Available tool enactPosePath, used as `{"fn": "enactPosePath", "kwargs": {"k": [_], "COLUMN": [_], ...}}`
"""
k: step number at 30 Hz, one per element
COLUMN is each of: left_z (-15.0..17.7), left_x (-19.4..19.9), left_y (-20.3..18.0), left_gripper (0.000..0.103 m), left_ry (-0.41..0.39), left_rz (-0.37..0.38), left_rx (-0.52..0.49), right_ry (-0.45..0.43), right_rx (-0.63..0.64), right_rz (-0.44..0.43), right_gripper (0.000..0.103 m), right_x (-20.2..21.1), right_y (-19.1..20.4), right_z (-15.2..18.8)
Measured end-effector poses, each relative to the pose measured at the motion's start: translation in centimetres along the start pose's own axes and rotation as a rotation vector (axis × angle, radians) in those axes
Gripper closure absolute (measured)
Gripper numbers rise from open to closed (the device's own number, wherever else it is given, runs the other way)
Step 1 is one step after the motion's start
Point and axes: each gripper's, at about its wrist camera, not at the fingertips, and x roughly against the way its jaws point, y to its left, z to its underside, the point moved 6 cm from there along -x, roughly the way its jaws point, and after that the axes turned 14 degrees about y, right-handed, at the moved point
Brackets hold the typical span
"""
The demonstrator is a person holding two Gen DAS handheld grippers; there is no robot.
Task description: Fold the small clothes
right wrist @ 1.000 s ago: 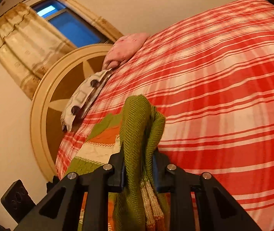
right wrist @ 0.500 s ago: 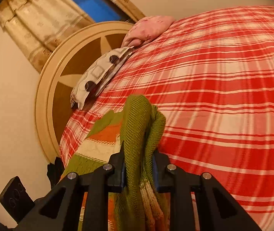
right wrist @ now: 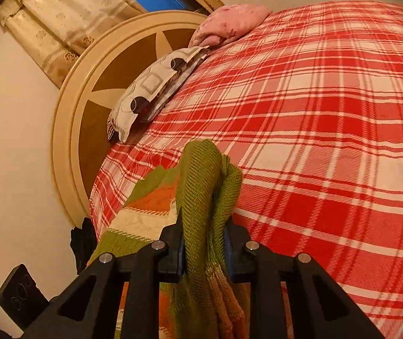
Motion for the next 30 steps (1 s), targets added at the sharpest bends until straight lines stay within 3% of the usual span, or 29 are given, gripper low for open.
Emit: {"fn": "enactPosePath", "kwargs": {"k": [12, 19, 21, 23, 25, 26, 30], "left_z": [1.6, 3.1, 3.1, 2.7, 2.0, 1.7, 0.4], "left_x": [-1.5, -2.1, -1.4, -0.4, 0.8, 0.9, -0.3], "left_y": [1.7, 2.7, 3.0, 3.5, 4.2, 4.3, 5.3], "left_gripper": [0.069, 0.04, 0.039, 0.038, 0.025, 0.023, 0.022], "left_ry": [0.022, 0.051, 0.027, -0.012, -0.062, -0.07, -0.079], "left_rz": [-0.019, -0.046, -0.056, -0.068, -0.076, -0.086, -0.193], "left_rx": [0.035, 0.065, 0.07, 0.079, 0.099, 0.1, 0.089], "right_ry": [0.051, 0.046, -0.001, -0.063, -0.107, -0.113, -0.038], "right_rx": [-0.034, -0.098, -0.098, -0.062, -0.022, 0.012, 0.17], "right_rz": [0.034, 0.117, 0.14, 0.152, 0.135, 0.098, 0.017], "right_gripper": [0.081, 0.067, 0.067, 0.067, 0.067, 0.067, 0.067], "right_x": [-3.3, -2.4, -0.1, 2.4, 4.5, 5.1, 3.7], "right_y": [-1.2, -3.7, -3.7, -2.7, -0.8, 0.7, 6.1], "right_z": [0.1, 2.0, 3.2, 4.5, 6.0, 6.9, 10.5]}}
